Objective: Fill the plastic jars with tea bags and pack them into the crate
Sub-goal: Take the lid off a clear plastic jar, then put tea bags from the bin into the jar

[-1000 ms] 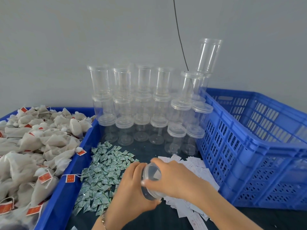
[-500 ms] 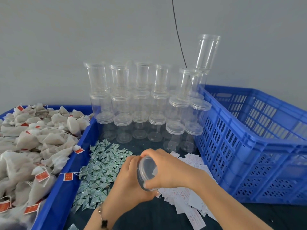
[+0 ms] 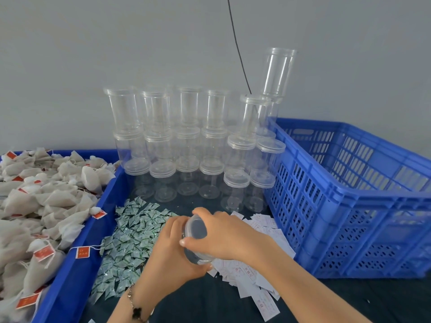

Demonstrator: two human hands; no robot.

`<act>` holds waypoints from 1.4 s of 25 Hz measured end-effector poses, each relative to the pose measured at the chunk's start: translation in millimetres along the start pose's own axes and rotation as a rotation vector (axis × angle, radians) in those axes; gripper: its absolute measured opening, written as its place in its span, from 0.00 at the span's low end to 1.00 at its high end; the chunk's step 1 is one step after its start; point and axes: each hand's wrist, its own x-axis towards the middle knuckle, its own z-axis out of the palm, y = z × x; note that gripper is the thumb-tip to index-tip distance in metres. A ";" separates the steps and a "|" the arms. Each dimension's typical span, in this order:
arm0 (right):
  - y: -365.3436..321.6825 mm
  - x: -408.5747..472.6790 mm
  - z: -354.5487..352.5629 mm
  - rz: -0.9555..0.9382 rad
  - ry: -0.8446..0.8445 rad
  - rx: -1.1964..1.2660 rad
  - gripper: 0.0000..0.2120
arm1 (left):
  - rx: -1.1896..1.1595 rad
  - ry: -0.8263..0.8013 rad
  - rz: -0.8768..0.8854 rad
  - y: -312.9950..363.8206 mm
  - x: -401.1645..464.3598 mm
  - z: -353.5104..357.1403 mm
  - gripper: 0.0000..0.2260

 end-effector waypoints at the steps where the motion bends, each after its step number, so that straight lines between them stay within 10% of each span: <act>1: -0.2 -1.0 -2.6 -0.054 -0.026 0.066 0.33 | 0.001 0.000 0.001 -0.3 0.5 -1.1 0.39; 7: 1.6 0.8 -8.3 -0.263 -0.076 0.259 0.41 | 0.010 -0.041 -0.011 1.5 8.2 -7.9 0.38; 14: -2.0 15.5 -2.7 0.175 0.034 0.057 0.40 | 0.134 -0.010 0.030 2.0 7.6 -7.8 0.36; 21: -1.8 23.8 -22.1 -0.336 0.096 0.146 0.32 | 0.068 -0.061 -0.232 -17.3 8.2 -21.4 0.42; 28: 38.9 116.6 45.4 0.398 0.146 0.321 0.34 | 0.074 0.250 -0.499 -49.7 0.7 -31.9 0.48; 31: 28.8 141.2 60.9 0.360 0.255 0.636 0.36 | -0.012 0.356 -0.549 -54.5 0.1 -35.7 0.47; 35: -11.8 151.5 59.4 0.097 0.378 0.376 0.24 | -0.090 0.451 -0.555 -50.7 -3.9 -36.5 0.43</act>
